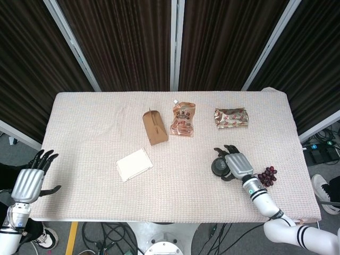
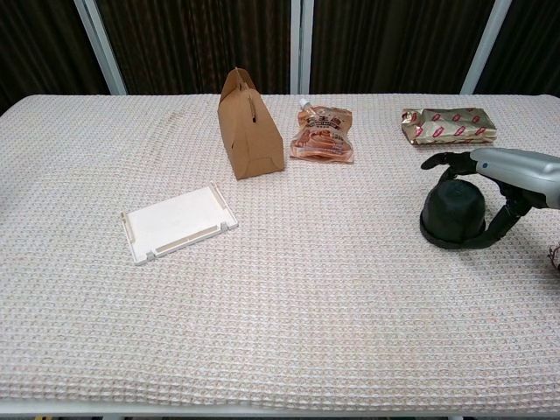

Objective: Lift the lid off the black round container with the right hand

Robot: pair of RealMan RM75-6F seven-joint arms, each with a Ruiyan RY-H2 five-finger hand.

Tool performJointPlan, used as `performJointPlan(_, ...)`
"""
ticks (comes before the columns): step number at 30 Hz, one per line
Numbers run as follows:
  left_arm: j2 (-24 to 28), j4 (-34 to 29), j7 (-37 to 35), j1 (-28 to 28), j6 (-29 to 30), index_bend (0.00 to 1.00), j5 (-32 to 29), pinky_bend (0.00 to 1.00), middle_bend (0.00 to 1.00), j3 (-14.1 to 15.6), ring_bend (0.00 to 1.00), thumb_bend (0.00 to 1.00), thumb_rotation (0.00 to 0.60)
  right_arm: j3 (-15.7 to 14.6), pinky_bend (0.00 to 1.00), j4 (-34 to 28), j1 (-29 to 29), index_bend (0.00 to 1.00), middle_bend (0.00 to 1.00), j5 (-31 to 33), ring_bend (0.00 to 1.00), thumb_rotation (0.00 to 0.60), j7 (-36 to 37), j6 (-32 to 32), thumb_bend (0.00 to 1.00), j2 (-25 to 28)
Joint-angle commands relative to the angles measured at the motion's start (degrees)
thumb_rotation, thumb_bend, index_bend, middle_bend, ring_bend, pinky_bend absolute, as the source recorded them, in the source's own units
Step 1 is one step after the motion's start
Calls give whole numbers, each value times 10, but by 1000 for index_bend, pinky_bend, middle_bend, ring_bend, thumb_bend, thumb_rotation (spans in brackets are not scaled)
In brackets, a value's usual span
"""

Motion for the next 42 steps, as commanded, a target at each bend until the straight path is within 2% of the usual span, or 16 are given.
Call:
performJointPlan(1,0,0,0,0,0,141,0,219,67,1,0,23,600,1,0,-4,0,52,209,1,0,600,0,-2,0,4)
performJointPlan(9,0,1,-3,1,0,141,0,219,67,0,0,23,600,1,0,-15,-3,50,211,-1,0,600,-6,4,0,9)
performJointPlan(20,-1,2,-4,1,0,141,1,219,67,1,0,23,600,7,0,-19,-7,54,311,7,0,600,-19,15,19,3)
performJointPlan(32,-1,1,-3,0,-2,141,2,219,67,1,0,23,600,12,0,-22,-11,120,384,8,3,600,-25,29,87,1)
performJointPlan(42,3,-3,-3,1,2,141,3,219,67,1,0,23,600,26,0,-58,-16,128,395,-12,11,600,-15,61,94,21)
